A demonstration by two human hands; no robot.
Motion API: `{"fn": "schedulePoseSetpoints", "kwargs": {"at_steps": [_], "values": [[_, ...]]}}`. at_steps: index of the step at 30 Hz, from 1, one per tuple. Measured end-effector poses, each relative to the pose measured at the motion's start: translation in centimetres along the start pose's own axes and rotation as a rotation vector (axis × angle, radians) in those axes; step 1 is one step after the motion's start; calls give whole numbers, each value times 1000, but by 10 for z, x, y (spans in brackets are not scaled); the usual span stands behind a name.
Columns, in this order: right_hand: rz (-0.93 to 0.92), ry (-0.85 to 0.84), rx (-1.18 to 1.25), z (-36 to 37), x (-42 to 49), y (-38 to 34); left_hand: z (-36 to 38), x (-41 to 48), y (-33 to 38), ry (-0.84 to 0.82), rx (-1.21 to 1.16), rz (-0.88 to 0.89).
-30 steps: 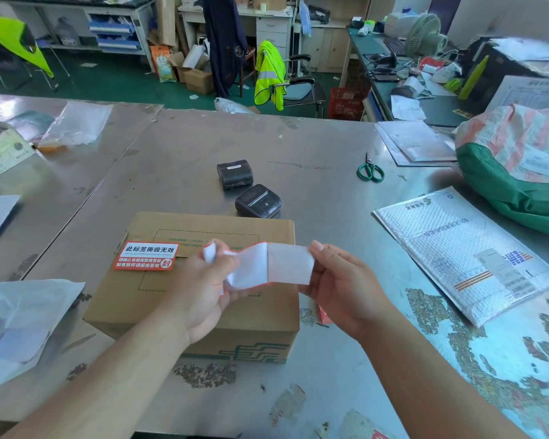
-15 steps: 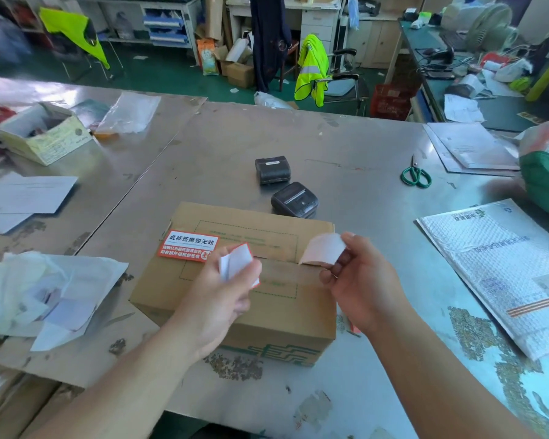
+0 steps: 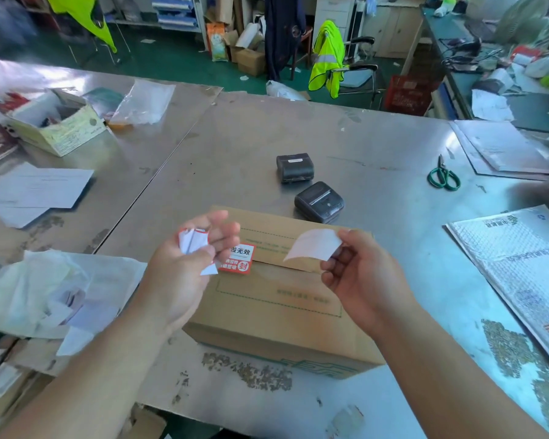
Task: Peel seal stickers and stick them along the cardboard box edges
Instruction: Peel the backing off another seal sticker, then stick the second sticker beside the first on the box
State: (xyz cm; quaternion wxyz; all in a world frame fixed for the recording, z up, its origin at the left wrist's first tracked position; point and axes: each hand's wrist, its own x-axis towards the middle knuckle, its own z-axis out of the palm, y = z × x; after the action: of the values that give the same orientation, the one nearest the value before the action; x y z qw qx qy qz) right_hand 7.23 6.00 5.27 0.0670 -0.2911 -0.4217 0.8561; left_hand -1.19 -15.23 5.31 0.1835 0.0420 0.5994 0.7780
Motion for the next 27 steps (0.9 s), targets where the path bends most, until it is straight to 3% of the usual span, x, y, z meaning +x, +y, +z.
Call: {"fn": "schedulePoseSetpoints", "kwargs": {"at_steps": [6, 13, 19, 23, 25, 27], "values": [[-3, 50, -18, 20, 4, 3, -10, 18, 7, -28, 13, -11], [25, 78, -76, 42, 2, 13, -3, 15, 10, -98, 844, 288], [40, 128, -104, 55, -2, 16, 1, 20, 9, -130, 1033, 415], [19, 114, -119, 61, -6, 18, 4, 19, 15, -108, 839, 299], [0, 86, -115, 65, -6, 21, 8, 22, 17, -28, 622, 132], [-23, 102, -115, 68, -6, 25, 9, 25, 17, 34, 255, -117]]}}
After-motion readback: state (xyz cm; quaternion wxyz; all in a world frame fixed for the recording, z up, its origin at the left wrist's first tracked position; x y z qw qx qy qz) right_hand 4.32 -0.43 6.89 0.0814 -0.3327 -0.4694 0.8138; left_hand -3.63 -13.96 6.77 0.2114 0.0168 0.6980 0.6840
